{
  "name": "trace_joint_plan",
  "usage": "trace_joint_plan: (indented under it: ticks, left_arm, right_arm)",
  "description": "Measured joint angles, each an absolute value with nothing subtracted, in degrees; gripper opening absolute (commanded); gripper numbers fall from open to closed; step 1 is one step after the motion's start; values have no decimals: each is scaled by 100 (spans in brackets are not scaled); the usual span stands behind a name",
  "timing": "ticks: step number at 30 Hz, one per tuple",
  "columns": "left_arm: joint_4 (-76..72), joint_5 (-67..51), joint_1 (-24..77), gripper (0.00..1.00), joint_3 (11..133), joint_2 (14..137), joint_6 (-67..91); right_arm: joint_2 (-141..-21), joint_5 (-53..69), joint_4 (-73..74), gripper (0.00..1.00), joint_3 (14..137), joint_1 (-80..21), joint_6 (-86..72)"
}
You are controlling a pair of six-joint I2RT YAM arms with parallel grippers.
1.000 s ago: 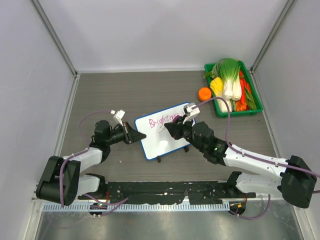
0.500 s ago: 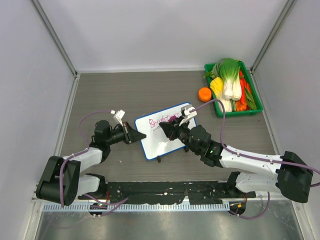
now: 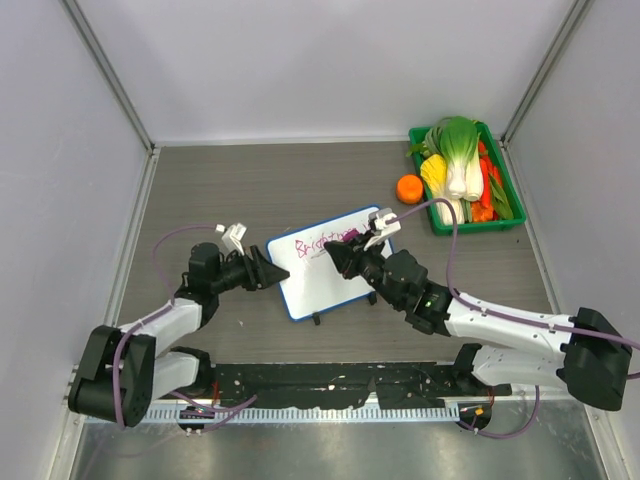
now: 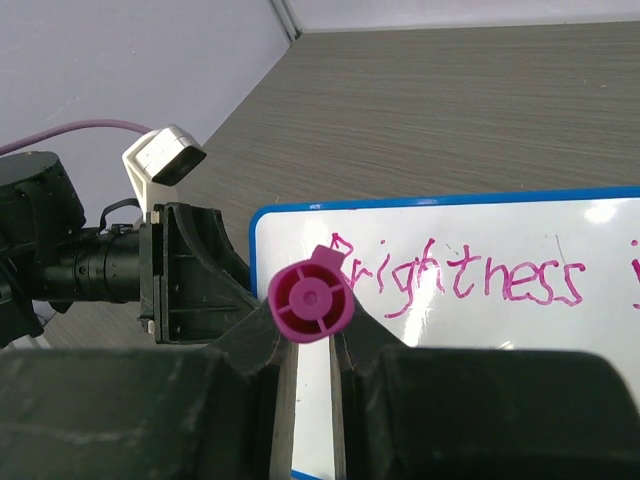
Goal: Write a sentence on the whiteboard
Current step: Write with the whiteboard marker on the whiteboard.
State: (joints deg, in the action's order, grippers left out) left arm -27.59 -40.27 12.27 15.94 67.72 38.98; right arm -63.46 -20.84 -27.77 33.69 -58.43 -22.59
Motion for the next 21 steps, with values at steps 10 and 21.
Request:
trace_joint_plan:
  ticks: [10, 21]
  left_arm:
    - [-499, -2460, 1229, 76, 1850, 4595, 3697]
    - [1122, -1389, 1463, 77, 3717, 3586, 3551]
  right_arm:
    - [-6069, -2091, -2467, 1, 3374, -5843, -2255]
    - [-6069, -956, -2119, 1, 3664, -5330, -2578]
